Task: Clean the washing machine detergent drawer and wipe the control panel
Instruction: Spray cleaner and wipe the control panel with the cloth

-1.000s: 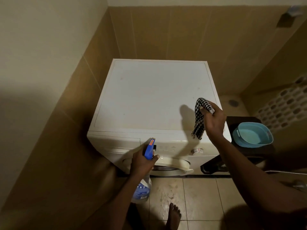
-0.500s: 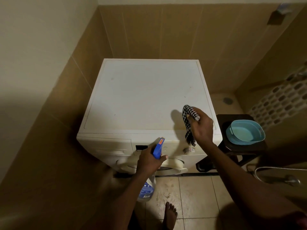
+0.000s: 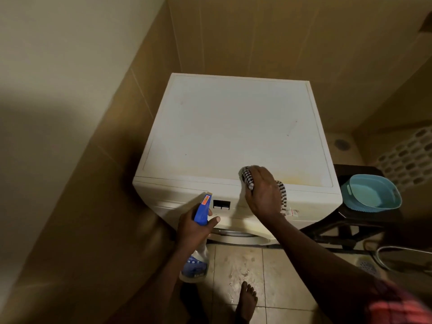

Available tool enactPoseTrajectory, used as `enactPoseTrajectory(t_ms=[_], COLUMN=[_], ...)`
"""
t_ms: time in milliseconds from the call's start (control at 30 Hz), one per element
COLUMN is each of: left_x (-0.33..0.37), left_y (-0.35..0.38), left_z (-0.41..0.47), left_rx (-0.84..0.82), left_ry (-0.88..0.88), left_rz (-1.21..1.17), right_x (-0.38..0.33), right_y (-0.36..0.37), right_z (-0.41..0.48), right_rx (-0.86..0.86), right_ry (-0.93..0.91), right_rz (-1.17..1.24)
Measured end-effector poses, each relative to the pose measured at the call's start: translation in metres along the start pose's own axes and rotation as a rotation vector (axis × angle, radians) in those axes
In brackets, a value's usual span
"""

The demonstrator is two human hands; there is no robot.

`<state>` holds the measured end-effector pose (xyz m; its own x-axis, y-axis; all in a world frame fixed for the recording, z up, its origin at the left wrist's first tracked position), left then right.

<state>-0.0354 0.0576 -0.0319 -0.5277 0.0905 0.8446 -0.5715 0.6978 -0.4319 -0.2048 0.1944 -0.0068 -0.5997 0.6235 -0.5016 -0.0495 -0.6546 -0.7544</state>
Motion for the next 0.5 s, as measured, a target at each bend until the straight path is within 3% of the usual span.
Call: enactPoseTrajectory(t_ms=[167,367,500], left_x=[-0.009,-0.002,-0.002], left_y=[-0.019,-0.025,-0.030], left_z=[0.011,0.017,0.021], left_rx=[0.031,0.106,0.052], left_ry=[-0.034,-0.051,-0.078], left_rz=[-0.011,-0.079,-0.069], right_x=[-0.012,-0.030,-0.044], right_y=[0.008,0.026,0.028], right_z=[-0.037,-0.007,-0.034], right_rx=[-0.050,-0.083,-0.080], right_ry=[-0.031,0.038,0.020], right_rz=[-0.048,-0.129,-0.108])
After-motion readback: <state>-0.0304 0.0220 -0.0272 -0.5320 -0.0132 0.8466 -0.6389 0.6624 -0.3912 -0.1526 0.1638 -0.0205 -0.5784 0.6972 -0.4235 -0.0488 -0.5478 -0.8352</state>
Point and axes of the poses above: each hand's wrist, its own z-axis towards the middle knuckle, its own y-axis out of the palm, x = y × z, the point moved 1 cm from there along z, towards the middle knuckle, and after that the axes turned 7 degrees about x, right-handed, at the moved point
